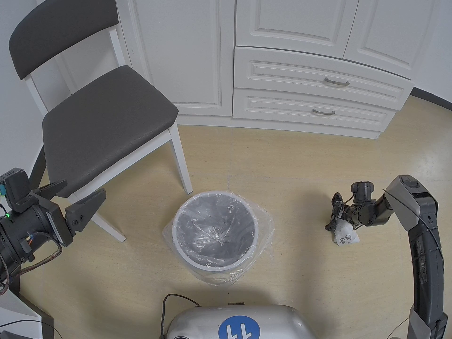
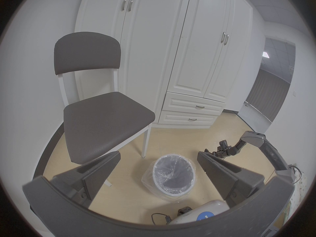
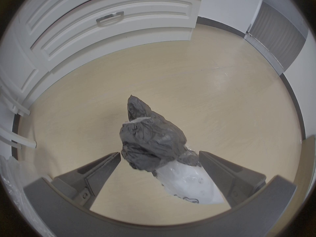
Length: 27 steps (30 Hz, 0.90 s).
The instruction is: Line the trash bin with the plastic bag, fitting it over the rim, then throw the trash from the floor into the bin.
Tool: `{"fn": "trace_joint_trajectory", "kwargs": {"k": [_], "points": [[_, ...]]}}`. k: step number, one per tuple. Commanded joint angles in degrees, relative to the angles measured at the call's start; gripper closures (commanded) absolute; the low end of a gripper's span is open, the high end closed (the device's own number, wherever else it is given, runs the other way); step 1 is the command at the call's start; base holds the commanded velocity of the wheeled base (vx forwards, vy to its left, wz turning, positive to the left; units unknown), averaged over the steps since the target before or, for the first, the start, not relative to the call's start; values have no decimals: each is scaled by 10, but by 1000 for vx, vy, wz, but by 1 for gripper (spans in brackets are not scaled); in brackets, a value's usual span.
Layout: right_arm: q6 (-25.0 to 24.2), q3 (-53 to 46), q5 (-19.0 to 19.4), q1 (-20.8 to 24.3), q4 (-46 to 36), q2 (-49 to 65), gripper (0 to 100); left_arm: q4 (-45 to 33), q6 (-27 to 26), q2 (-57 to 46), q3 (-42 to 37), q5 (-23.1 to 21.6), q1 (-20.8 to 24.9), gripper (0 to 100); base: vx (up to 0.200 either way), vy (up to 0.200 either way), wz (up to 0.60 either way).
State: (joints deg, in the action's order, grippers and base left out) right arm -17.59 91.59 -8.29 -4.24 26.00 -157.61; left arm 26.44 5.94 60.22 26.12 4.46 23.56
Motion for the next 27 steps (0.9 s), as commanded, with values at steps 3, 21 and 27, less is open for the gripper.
{"fn": "trace_joint_trajectory", "kwargs": {"k": [3,21,27], "points": [[-15,47,7,3,-2,-43,0,2,0,4,-1,0,0,0,0,0,0],[-44,90,1,6,-15,-68,0,9,0,6,-4,0,0,0,0,0,0],[-51,91,1,6,-16,-68,100,9,0,5,-6,-1,0,0,0,0,0]]}}
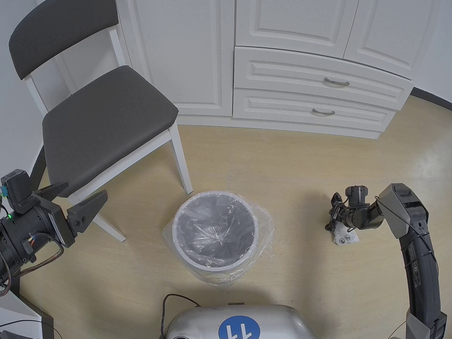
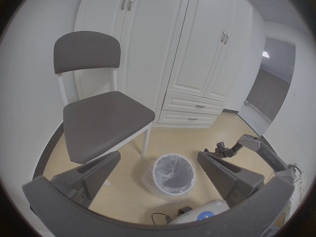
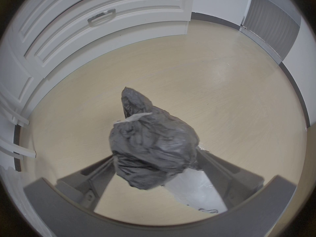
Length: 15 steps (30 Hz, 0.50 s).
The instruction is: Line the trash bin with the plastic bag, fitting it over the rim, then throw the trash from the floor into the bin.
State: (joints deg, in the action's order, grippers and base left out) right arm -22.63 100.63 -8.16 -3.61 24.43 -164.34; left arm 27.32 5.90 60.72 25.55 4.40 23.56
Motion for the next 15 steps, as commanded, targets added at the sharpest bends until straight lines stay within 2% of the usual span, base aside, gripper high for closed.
{"fn": "trace_joint_trajectory", "kwargs": {"k": [1,7,15], "points": [[0,1,0,0,-1,-1,100,0,0,0,-1,0,0,0,0,0,0],[18,6,-4,2,-33,2,100,0,0,-2,-2,0,0,0,0,0,0],[29,4,-13,10,-28,2,100,0,-5,-3,-6,0,0,0,0,0,0]]}}
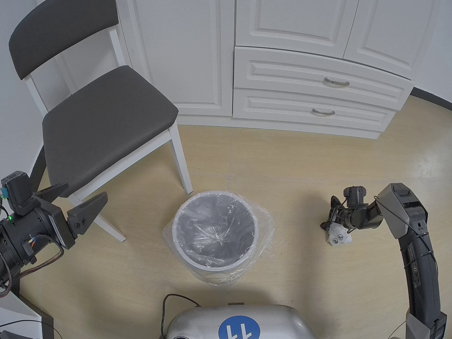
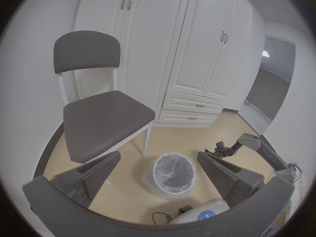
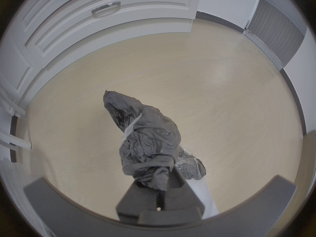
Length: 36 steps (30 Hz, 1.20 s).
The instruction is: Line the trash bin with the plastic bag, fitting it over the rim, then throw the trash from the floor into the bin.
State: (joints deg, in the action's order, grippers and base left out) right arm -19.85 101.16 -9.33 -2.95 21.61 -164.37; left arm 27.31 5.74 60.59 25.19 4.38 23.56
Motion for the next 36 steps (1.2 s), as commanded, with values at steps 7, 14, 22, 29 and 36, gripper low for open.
{"fn": "trace_joint_trajectory", "kwargs": {"k": [7,14,22,29,36], "points": [[-10,8,8,31,0,-2,100,1,-37,-6,-18,1,0,0,0,0,0],[-5,-26,-22,56,81,4,100,6,-38,-7,-17,2,0,0,0,0,0],[176,-232,-24,56,268,124,100,43,-39,-6,-29,1,0,0,0,0,0],[293,-416,3,8,320,273,100,43,-53,-17,-32,1,0,0,0,0,0],[417,-520,15,-36,411,353,100,44,-93,-17,-48,3,0,0,0,0,0]]}}
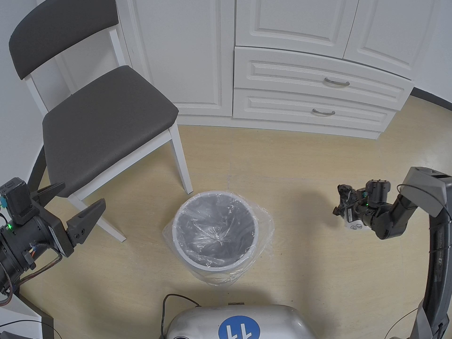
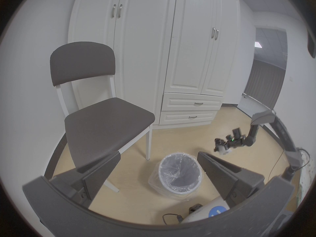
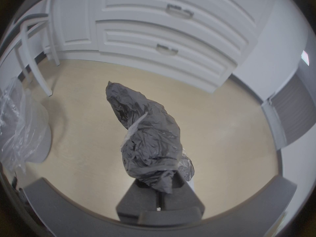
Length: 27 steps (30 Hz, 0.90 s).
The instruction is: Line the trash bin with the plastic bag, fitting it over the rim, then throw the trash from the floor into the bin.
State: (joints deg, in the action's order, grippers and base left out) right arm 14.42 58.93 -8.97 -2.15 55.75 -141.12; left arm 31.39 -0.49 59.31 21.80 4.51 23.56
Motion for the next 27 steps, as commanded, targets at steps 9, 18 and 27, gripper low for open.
{"fn": "trace_joint_trajectory", "kwargs": {"k": [9,18,27], "points": [[174,-217,28,-59,270,196,100,5,-57,-8,-12,0,0,0,0,0,0],[209,-273,46,-45,343,269,100,17,-92,-24,-16,1,-1,0,0,0,0],[206,-332,99,64,343,339,100,17,-95,-53,-12,0,-1,0,0,0,0]]}}
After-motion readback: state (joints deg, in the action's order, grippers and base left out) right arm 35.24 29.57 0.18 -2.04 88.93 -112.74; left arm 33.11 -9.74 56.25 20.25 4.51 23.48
